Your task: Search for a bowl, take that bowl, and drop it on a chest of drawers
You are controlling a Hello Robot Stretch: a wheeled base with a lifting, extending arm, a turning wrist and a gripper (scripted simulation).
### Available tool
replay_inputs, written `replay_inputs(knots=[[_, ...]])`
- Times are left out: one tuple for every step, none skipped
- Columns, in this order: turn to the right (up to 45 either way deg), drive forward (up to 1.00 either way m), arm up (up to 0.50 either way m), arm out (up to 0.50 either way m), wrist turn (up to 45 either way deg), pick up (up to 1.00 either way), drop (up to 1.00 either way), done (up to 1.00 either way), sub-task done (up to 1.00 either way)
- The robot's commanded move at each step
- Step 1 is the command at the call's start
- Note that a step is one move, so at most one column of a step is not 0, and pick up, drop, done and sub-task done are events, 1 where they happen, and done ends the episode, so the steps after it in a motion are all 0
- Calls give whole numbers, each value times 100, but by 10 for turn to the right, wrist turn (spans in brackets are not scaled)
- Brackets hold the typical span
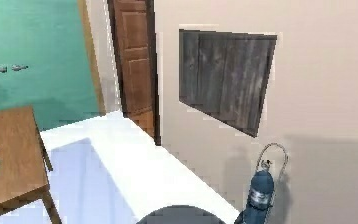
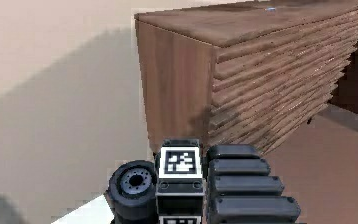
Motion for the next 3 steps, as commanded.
replay_inputs(knots=[[0, 90, 0, 0, 0, 0, 0, 0, 0], [-360, 0, 0, 0, 0, 0, 0, 0, 0], [0, 100, 0, 0, 0, 0, 0, 0, 0]])
